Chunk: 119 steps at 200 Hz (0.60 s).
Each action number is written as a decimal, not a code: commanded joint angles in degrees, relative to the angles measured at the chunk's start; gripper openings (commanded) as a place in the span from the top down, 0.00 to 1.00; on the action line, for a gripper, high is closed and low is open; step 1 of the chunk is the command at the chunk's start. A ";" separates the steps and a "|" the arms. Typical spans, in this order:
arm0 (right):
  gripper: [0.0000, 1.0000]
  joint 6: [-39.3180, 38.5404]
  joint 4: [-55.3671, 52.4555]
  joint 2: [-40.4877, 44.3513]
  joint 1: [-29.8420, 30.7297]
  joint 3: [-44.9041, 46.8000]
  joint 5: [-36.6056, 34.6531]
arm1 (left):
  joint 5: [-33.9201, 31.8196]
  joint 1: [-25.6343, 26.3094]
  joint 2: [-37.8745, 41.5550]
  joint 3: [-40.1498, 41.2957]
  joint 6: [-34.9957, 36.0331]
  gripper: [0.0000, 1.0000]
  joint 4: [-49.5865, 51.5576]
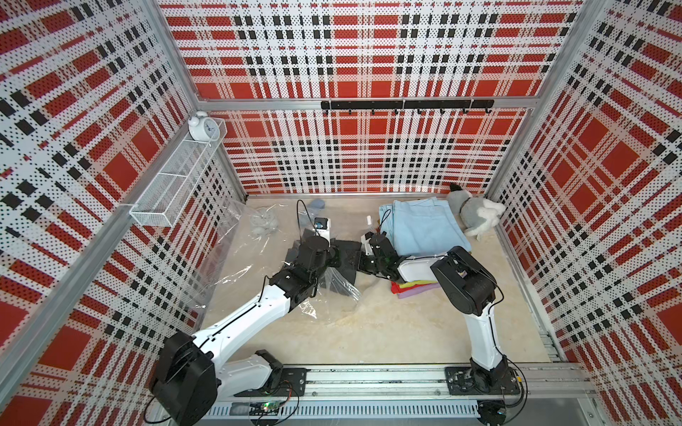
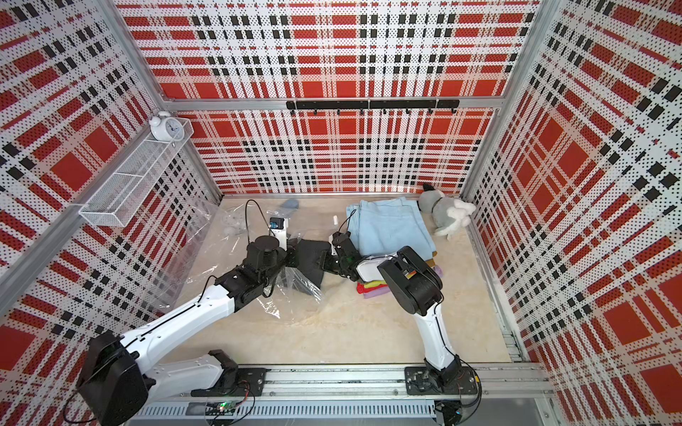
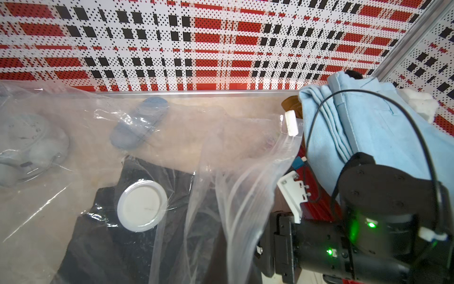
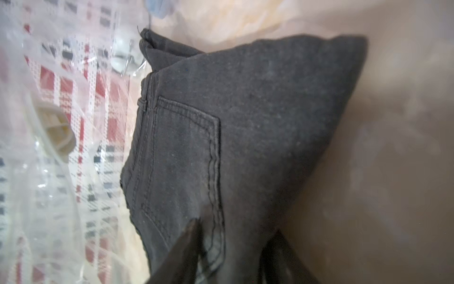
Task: Take the trousers out of the vacuum bag
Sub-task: Take out the trousers from the vacuum bag.
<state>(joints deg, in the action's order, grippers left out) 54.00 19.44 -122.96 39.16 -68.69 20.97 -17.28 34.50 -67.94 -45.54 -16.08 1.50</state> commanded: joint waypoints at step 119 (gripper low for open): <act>1.00 -13.02 -13.03 11.11 -0.18 -5.88 -0.24 | 0.49 -5.23 2.31 6.38 -4.72 1.00 -7.90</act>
<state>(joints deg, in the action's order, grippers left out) 49.04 15.77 -119.44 39.16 -69.82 22.68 -17.80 31.79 -66.96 -41.01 -18.31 -3.40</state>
